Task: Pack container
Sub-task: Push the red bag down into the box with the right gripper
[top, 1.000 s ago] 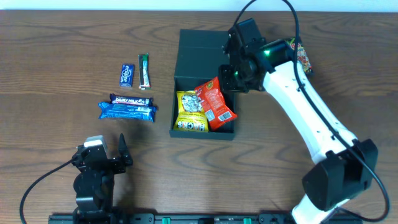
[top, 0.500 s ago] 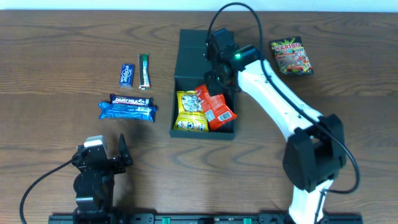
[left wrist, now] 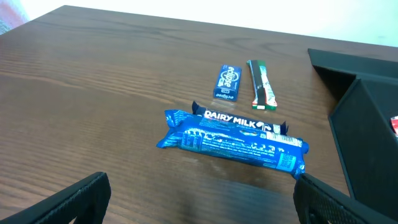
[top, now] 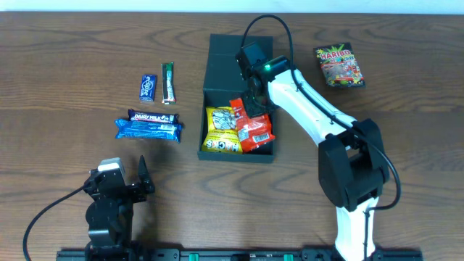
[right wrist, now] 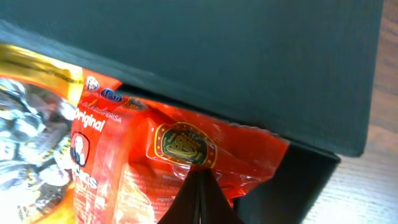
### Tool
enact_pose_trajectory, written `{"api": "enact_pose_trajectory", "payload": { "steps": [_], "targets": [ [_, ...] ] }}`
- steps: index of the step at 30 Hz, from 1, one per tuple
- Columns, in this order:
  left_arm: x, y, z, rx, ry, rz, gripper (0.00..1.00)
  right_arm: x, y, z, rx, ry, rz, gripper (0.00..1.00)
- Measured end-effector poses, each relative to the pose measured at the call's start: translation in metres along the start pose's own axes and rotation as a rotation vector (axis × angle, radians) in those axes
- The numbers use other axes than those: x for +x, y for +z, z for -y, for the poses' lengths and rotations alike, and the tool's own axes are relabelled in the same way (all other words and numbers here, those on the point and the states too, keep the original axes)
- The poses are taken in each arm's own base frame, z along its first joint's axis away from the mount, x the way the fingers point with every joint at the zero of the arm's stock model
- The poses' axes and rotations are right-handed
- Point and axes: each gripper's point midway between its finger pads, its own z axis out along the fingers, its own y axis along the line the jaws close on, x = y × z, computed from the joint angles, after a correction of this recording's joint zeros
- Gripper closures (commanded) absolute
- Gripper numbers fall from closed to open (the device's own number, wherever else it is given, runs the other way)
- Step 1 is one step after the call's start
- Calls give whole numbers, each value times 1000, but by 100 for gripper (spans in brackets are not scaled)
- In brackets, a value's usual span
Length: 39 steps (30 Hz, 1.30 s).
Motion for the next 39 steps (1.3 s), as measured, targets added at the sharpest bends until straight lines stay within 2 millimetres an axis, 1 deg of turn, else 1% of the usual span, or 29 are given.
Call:
{"api": "enact_pose_trajectory", "payload": {
  "steps": [5,8,13,16,19,22,24,26,28,30,34,39],
  "targets": [
    [0,0,0,0,0,0,5,11,16,3,25,8,-62,99],
    [0,0,0,0,0,0,5,14,21,3,29,9,-79,99],
    [0,0,0,0,0,0,5,16,21,3,31,9,-89,99],
    [0,0,0,0,0,0,5,18,16,4,33,8,-105,99],
    [0,0,0,0,0,0,5,10,0,4,28,10,-75,99],
    [0,0,0,0,0,0,5,3,-25,5,14,12,-19,99],
    [0,0,0,0,0,0,5,5,-50,7,8,10,4,99],
    [0,0,0,0,0,0,5,9,-67,9,1,10,14,99],
    [0,0,0,0,0,0,5,15,-72,8,-14,9,0,98],
    [0,0,0,0,0,0,5,22,-67,4,-27,1,-25,98],
    [0,0,0,0,0,0,5,53,-40,-5,-37,-28,-121,98],
    [0,0,0,0,0,0,5,73,-16,-18,-54,-59,-161,98]
  ]
}}
